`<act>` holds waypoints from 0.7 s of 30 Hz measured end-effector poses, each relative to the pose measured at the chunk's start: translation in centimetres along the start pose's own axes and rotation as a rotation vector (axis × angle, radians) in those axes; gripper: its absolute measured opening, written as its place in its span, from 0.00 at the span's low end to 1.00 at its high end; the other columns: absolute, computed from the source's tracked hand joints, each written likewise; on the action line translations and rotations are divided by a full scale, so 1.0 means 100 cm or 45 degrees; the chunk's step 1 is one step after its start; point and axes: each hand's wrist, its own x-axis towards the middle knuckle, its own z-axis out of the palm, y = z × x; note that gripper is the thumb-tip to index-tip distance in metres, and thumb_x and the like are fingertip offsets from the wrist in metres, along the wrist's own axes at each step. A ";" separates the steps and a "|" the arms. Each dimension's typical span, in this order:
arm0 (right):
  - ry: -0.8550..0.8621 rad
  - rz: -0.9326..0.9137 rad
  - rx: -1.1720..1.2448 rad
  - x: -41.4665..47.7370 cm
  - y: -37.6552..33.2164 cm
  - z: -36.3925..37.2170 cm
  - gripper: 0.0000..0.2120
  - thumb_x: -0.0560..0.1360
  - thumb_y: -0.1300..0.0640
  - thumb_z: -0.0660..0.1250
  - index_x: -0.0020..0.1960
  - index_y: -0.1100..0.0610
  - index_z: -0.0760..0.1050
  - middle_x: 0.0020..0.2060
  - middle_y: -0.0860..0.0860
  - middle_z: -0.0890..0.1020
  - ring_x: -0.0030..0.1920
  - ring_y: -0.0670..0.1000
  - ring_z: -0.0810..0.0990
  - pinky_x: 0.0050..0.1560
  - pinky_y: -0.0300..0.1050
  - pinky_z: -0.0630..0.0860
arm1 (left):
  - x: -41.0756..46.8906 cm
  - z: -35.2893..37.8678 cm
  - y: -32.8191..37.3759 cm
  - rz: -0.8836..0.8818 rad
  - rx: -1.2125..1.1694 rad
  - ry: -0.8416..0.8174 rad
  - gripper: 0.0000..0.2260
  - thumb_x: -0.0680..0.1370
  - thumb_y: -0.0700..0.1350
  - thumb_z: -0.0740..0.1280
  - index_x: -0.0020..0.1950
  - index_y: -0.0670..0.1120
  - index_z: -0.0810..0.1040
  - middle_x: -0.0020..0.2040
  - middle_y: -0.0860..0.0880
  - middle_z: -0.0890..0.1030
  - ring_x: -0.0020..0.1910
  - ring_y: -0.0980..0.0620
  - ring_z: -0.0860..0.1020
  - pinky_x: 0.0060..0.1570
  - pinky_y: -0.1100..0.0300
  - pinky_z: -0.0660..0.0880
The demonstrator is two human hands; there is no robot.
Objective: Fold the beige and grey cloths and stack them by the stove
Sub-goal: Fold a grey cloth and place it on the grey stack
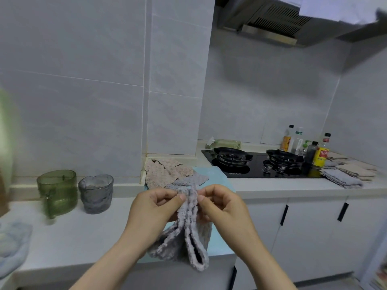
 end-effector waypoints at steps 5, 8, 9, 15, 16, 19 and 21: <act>-0.043 -0.004 0.030 0.004 0.002 0.001 0.04 0.74 0.64 0.70 0.42 0.58 0.81 0.36 0.58 0.83 0.34 0.46 0.80 0.38 0.38 0.76 | 0.000 0.000 0.002 -0.002 -0.004 0.035 0.05 0.71 0.39 0.73 0.35 0.41 0.83 0.34 0.41 0.84 0.30 0.50 0.81 0.30 0.63 0.76; -0.059 0.028 0.063 0.005 0.005 0.002 0.04 0.72 0.65 0.72 0.43 0.56 0.81 0.36 0.57 0.82 0.35 0.47 0.79 0.39 0.38 0.76 | -0.001 -0.001 0.004 -0.004 0.000 0.033 0.05 0.71 0.39 0.73 0.36 0.40 0.83 0.33 0.41 0.84 0.30 0.51 0.80 0.29 0.64 0.75; -0.044 0.024 0.038 0.006 0.005 0.002 0.06 0.71 0.64 0.74 0.44 0.54 0.81 0.37 0.53 0.81 0.36 0.46 0.78 0.39 0.37 0.75 | -0.001 -0.002 0.004 0.005 0.013 0.028 0.04 0.71 0.40 0.73 0.37 0.41 0.84 0.34 0.40 0.83 0.31 0.50 0.80 0.31 0.62 0.77; 0.041 -0.040 -0.305 0.013 0.001 -0.005 0.16 0.62 0.53 0.81 0.46 0.43 0.81 0.46 0.40 0.79 0.42 0.40 0.74 0.40 0.31 0.70 | -0.002 -0.005 0.006 0.036 0.091 -0.039 0.04 0.73 0.41 0.71 0.41 0.44 0.85 0.38 0.41 0.85 0.38 0.45 0.81 0.47 0.46 0.79; 0.045 -0.034 -0.290 0.013 0.002 -0.005 0.13 0.61 0.53 0.81 0.42 0.45 0.81 0.44 0.41 0.80 0.39 0.40 0.73 0.40 0.32 0.70 | -0.002 -0.006 0.006 0.033 0.108 -0.025 0.04 0.73 0.42 0.72 0.41 0.44 0.85 0.38 0.40 0.84 0.38 0.45 0.81 0.47 0.45 0.78; 0.085 -0.043 -0.283 0.014 0.005 -0.002 0.12 0.61 0.53 0.81 0.36 0.49 0.78 0.42 0.45 0.82 0.41 0.38 0.74 0.40 0.29 0.68 | 0.000 -0.008 0.006 0.039 0.195 0.046 0.04 0.72 0.45 0.73 0.39 0.46 0.85 0.36 0.43 0.85 0.37 0.47 0.81 0.45 0.47 0.78; 0.100 -0.079 -0.290 0.012 0.003 0.000 0.13 0.61 0.53 0.81 0.34 0.49 0.76 0.41 0.44 0.82 0.45 0.38 0.74 0.41 0.27 0.68 | 0.003 -0.009 0.006 0.056 0.283 0.102 0.05 0.72 0.45 0.73 0.37 0.47 0.85 0.34 0.49 0.85 0.35 0.54 0.81 0.42 0.55 0.77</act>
